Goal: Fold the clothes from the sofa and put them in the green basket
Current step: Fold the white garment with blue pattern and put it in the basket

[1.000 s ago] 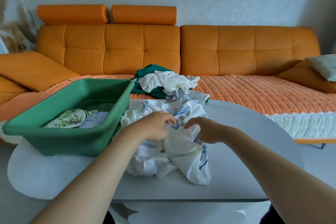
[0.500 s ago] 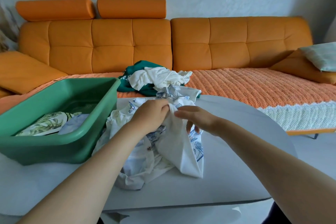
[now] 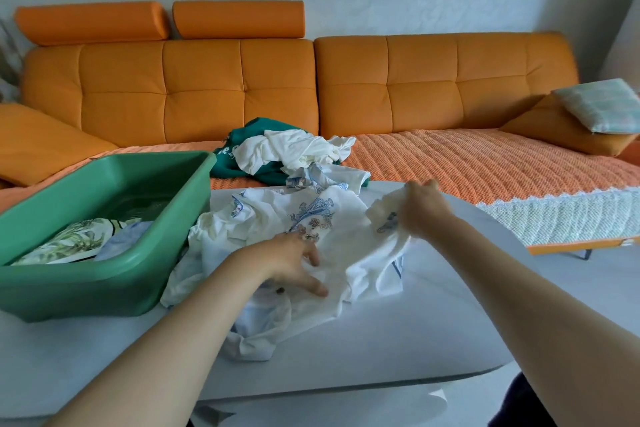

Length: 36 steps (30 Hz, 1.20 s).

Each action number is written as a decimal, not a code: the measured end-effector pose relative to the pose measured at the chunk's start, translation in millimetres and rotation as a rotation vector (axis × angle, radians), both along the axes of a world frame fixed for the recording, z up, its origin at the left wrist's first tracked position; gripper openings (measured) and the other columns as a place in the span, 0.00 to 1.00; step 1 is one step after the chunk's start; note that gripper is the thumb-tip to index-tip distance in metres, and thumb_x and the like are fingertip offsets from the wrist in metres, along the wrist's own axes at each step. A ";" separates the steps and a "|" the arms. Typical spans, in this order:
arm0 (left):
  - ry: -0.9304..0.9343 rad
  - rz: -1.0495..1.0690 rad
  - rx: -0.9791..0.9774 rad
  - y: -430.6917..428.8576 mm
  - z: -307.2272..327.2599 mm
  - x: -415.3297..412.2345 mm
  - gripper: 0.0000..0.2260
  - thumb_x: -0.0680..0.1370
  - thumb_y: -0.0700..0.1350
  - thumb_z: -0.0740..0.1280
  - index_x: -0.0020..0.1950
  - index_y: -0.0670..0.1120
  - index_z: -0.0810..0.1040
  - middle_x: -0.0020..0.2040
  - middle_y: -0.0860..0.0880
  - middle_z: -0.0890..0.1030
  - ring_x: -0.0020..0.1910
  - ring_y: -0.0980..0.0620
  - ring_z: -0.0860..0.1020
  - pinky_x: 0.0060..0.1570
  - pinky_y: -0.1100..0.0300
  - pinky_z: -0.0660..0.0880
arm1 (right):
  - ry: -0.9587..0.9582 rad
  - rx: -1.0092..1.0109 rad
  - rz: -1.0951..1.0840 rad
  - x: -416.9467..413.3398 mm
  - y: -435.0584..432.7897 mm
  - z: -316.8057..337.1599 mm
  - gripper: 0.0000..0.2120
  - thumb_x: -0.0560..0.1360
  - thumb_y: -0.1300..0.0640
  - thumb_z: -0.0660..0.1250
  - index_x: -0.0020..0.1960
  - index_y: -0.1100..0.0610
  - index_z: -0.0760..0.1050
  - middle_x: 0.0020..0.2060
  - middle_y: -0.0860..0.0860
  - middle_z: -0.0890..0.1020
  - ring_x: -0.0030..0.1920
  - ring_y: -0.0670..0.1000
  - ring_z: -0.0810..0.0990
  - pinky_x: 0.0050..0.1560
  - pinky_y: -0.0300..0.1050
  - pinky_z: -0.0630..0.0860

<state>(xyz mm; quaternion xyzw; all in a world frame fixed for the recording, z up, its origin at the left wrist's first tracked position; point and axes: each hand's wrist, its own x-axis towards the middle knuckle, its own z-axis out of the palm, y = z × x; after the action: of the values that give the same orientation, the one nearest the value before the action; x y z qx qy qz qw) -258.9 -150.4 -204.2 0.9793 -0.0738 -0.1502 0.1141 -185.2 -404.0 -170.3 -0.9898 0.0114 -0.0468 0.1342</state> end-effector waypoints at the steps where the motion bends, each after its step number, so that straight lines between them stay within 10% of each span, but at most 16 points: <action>1: 0.042 -0.014 0.066 -1.4 0.7 -1.5 0.38 0.56 0.73 0.73 0.64 0.65 0.73 0.69 0.56 0.67 0.68 0.51 0.67 0.67 0.50 0.69 | 0.072 -0.108 0.032 -4.5 2.9 -4.6 0.31 0.77 0.59 0.63 0.78 0.57 0.56 0.75 0.65 0.55 0.70 0.66 0.66 0.66 0.59 0.72; 4: 0.090 -0.052 0.072 -4.2 -1.3 -1.4 0.46 0.58 0.70 0.77 0.73 0.68 0.65 0.74 0.57 0.59 0.73 0.50 0.63 0.71 0.50 0.66 | 0.056 -0.298 0.381 -21.3 20.6 -15.3 0.45 0.74 0.51 0.68 0.81 0.48 0.43 0.80 0.58 0.41 0.80 0.60 0.42 0.77 0.65 0.47; 8: 0.050 -0.082 0.046 -1.3 -7.4 -2.4 0.44 0.63 0.66 0.78 0.76 0.63 0.63 0.76 0.58 0.56 0.74 0.52 0.62 0.71 0.52 0.66 | 0.347 -0.156 0.792 -43.9 44.1 -25.8 0.43 0.71 0.52 0.74 0.80 0.42 0.55 0.76 0.51 0.62 0.75 0.53 0.63 0.73 0.50 0.62; 12: -0.031 -0.035 0.035 7.0 -5.7 -3.3 0.43 0.65 0.66 0.76 0.74 0.56 0.63 0.73 0.54 0.60 0.74 0.52 0.59 0.71 0.50 0.65 | 0.192 -0.185 0.777 -41.6 41.7 -22.8 0.25 0.75 0.68 0.63 0.65 0.46 0.78 0.59 0.49 0.79 0.61 0.52 0.77 0.61 0.45 0.74; 17: -0.053 -0.015 0.024 16.4 -0.2 -2.2 0.33 0.70 0.65 0.73 0.71 0.57 0.67 0.67 0.53 0.66 0.68 0.52 0.64 0.67 0.52 0.67 | 0.153 -0.472 0.503 -21.7 20.7 -7.7 0.07 0.75 0.61 0.66 0.49 0.54 0.82 0.42 0.50 0.79 0.46 0.55 0.76 0.46 0.44 0.72; 23: -0.122 -0.046 -0.043 9.7 3.2 0.0 0.28 0.68 0.66 0.72 0.64 0.61 0.69 0.63 0.58 0.66 0.63 0.58 0.62 0.65 0.52 0.67 | -0.030 -0.736 0.405 -25.3 22.0 -11.2 0.15 0.77 0.58 0.63 0.63 0.53 0.78 0.59 0.53 0.79 0.62 0.56 0.76 0.58 0.50 0.72; 28: -0.067 0.007 -0.057 16.5 5.4 0.3 0.15 0.72 0.53 0.71 0.55 0.58 0.69 0.58 0.55 0.67 0.56 0.57 0.67 0.56 0.54 0.70 | 0.158 -0.106 0.827 -61.1 58.4 -18.4 0.22 0.74 0.58 0.65 0.67 0.48 0.76 0.62 0.49 0.78 0.63 0.51 0.74 0.65 0.46 0.71; 36: -0.144 -0.012 -0.129 46.1 17.3 -13.5 0.09 0.77 0.44 0.68 0.44 0.59 0.76 0.48 0.59 0.78 0.47 0.58 0.76 0.43 0.64 0.70 | 0.204 -0.052 0.695 -76.6 90.3 -24.6 0.28 0.70 0.28 0.64 0.58 0.47 0.78 0.55 0.51 0.76 0.56 0.53 0.75 0.56 0.49 0.73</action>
<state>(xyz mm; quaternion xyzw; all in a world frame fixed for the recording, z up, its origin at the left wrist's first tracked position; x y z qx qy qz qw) -272.4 -104.2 -186.9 0.9777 -0.0972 -0.0751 0.1702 -261.8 -313.7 -194.9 -0.9372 -0.3136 0.1001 0.1152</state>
